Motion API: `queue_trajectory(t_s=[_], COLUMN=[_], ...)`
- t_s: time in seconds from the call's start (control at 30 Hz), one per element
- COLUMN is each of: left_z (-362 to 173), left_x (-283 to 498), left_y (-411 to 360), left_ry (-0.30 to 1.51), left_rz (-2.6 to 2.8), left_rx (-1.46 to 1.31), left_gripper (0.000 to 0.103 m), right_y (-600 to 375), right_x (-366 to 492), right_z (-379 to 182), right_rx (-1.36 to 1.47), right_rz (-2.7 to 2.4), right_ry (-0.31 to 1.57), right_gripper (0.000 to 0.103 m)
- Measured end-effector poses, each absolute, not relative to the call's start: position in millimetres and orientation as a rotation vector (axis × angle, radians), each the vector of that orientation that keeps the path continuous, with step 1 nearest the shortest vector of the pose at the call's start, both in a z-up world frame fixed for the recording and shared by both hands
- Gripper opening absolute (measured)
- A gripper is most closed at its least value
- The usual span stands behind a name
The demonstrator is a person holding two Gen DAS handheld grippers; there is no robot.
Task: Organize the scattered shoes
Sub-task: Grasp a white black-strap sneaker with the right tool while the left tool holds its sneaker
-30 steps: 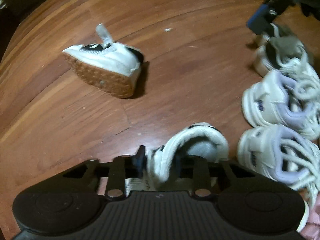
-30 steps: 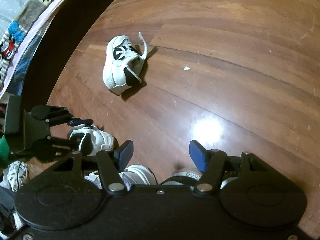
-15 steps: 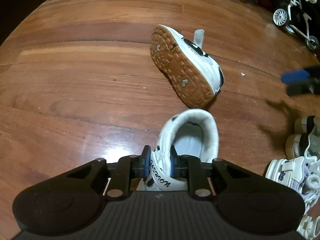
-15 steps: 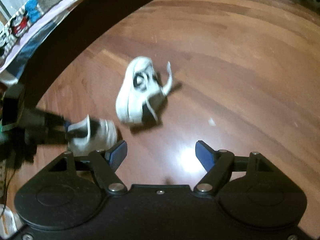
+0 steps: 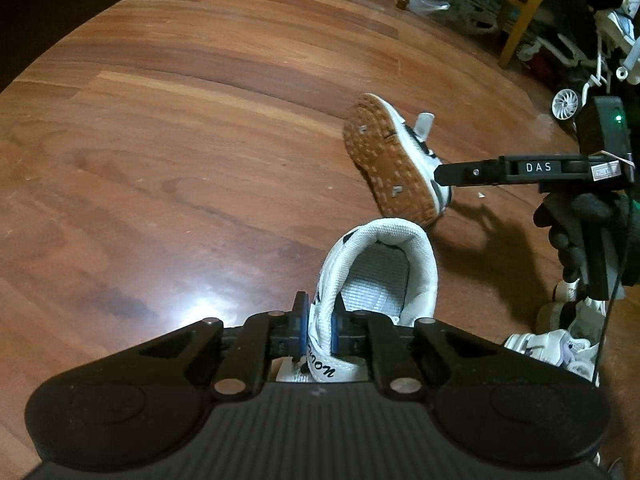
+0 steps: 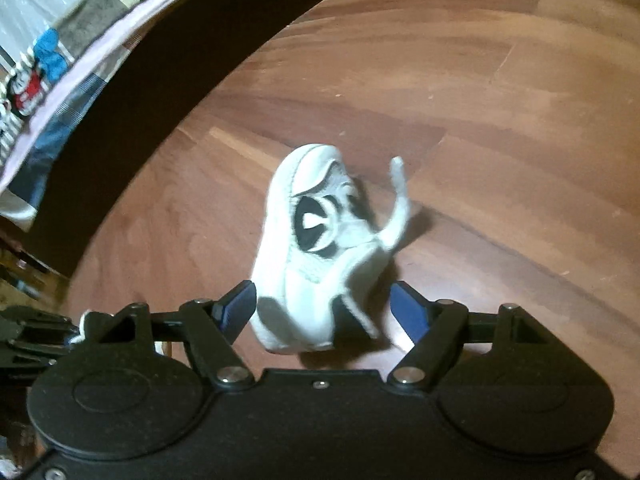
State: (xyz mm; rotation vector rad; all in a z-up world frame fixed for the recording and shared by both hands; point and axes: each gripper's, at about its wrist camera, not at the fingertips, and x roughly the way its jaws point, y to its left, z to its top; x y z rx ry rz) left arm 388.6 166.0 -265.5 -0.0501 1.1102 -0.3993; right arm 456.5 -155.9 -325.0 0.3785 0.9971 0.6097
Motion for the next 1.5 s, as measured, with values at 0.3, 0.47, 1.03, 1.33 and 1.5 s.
queue_trajectory(t_s=[0.3,0.47,1.03,1.33,1.5], left_z=[-268,-265,-254,-254,-237], left_x=[382,376,357,349,353], left_y=[182,188,221,235,225], left_ry=[1.124,1.123,1.109,1.145,1.12], left_rz=[-0.367,-0.36,-0.359,-0.361,-0.352], left_rx=[-0.039,-0.031,-0.031,-0.063,-0.093], left_gripper=[0.009,0.009,0.01,0.01,0.01], right_y=[-115,-74,11,0,-55], right_x=[443,434,452,440,431], right_z=[-319,-317,-306,-304,-262], right_rx=[0.209,-0.008,-0.457,-0.381,-0.124], right_rz=[0.719,0.749,0.812,0.837,0.787], right_ry=[0.929,0.884,0.981,1.045,1.028], right_gripper=[0.057,0.057,0.037,0.014,0.014])
